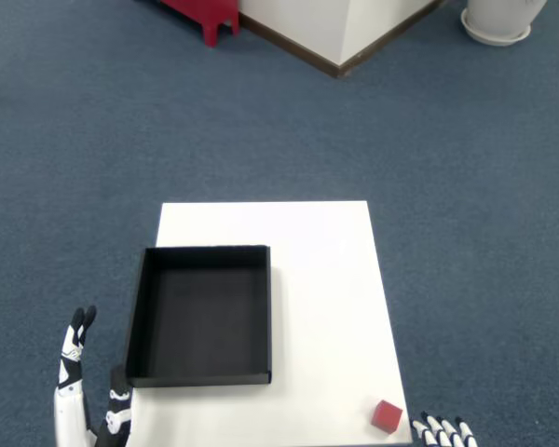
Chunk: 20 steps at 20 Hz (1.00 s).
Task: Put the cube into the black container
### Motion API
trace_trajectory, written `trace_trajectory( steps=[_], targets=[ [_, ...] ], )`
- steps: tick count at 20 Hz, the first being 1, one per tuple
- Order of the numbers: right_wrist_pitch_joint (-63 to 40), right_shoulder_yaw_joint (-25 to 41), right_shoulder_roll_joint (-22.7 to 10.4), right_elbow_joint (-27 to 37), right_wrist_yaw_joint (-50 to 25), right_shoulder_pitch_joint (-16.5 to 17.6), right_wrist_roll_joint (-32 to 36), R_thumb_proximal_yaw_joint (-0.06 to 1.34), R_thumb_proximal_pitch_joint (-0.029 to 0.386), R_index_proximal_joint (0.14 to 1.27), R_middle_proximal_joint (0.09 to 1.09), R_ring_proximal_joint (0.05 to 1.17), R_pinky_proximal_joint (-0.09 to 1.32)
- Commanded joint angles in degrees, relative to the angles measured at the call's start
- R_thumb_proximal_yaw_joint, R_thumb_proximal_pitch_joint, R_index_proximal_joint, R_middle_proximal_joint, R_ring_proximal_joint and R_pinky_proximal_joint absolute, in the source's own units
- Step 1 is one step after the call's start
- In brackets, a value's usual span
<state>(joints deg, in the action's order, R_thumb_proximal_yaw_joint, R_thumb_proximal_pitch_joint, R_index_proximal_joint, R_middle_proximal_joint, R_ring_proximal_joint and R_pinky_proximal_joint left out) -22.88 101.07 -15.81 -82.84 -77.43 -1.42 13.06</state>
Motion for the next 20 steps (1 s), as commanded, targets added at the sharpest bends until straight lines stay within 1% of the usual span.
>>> trace_trajectory(
  steps=[1,6,11,14,20],
  targets=[
    [-1.2,1.3,-0.3,0.0,-2.9,0.6,-3.3,0.7,0.029,0.56,0.22,0.23,0.01],
    [-1.5,1.4,-0.4,0.0,-4.9,0.5,-3.5,0.7,0.029,0.54,0.22,0.23,0.01],
    [-3.5,0.5,-1.4,0.1,-7.6,-0.5,-2.8,0.69,0.024,0.51,0.22,0.23,0.01],
    [-6.9,0.5,-2.7,0.4,-11.3,-1.3,-3.1,0.68,0.017,0.47,0.22,0.23,0.02],
    [-8.6,1.7,-3.1,0.2,-15.4,-0.9,-4.7,0.64,0.004,0.41,0.21,0.23,0.01]
  ],
)
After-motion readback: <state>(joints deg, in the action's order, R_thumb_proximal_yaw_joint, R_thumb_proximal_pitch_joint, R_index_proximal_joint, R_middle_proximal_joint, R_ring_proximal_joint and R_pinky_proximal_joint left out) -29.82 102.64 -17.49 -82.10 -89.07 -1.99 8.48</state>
